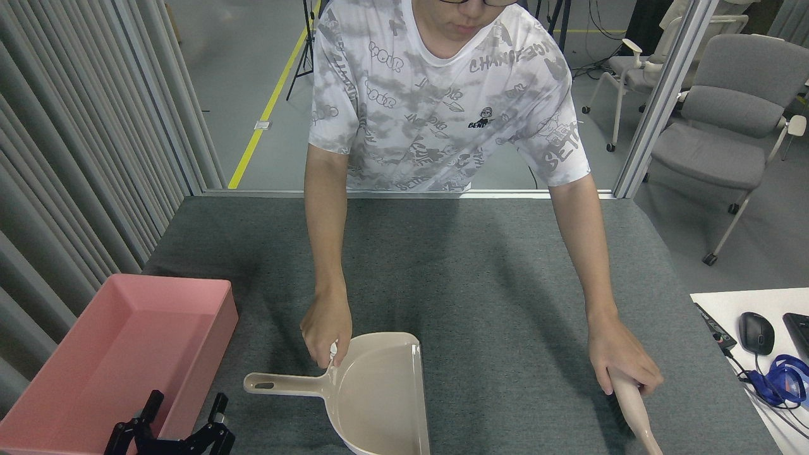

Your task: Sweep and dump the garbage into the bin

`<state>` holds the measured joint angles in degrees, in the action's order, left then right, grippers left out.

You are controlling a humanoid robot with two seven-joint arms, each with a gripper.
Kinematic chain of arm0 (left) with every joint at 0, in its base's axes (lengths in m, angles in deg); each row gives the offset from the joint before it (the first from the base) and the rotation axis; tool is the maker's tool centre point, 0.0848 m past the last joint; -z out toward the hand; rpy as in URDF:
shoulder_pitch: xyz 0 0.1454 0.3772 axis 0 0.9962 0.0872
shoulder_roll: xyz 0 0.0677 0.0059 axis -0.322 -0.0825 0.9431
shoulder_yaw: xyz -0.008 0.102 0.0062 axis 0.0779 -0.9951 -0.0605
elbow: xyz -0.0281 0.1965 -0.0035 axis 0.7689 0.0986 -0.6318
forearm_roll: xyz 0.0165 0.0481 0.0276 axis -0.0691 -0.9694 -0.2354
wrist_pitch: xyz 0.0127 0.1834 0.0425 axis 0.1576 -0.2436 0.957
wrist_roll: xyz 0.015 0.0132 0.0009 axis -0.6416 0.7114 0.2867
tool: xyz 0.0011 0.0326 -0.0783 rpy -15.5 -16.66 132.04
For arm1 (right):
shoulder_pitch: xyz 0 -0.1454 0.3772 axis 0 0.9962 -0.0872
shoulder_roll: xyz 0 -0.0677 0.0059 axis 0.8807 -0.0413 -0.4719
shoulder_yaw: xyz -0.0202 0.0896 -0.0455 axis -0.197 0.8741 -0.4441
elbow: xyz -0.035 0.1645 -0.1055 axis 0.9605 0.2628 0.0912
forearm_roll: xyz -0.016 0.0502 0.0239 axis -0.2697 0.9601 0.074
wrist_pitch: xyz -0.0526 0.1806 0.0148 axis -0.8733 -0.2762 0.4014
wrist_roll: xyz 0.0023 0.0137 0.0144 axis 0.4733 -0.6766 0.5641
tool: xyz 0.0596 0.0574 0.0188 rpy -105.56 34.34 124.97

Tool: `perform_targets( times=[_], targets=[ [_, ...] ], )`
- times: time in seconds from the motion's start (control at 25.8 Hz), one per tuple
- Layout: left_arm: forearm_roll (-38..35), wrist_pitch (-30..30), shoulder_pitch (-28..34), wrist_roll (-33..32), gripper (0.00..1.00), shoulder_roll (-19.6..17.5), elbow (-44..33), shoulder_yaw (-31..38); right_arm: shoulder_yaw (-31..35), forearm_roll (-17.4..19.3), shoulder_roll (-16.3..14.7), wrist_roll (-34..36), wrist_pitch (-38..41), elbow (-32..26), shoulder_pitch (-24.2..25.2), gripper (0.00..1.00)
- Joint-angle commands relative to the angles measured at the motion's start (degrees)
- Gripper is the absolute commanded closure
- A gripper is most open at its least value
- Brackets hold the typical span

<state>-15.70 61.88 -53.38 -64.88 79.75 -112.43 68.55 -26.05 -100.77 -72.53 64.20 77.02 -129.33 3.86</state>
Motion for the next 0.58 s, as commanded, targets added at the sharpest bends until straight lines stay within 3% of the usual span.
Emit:
perform_targets(
  times=[0.0,0.31,0.54],
  targets=[
    [2.3,6.3,1.0,-0.1,0.00,0.4,0.0,4.9,0.0,0.0,0.2,-0.5,-0.8,0.3,-1.0,0.02],
    [5.0,7.3,1.1,-2.0,0.00,1.2,0.1,5.8,-1.6,-2.5,-0.3,-4.3,-4.0,0.8,-10.6,0.02],
    [5.0,7.4,1.5,-2.0,0.00,1.3,0.1,5.6,-5.8,-4.3,0.2,-4.7,-5.1,0.7,-11.4,0.02]
  ],
)
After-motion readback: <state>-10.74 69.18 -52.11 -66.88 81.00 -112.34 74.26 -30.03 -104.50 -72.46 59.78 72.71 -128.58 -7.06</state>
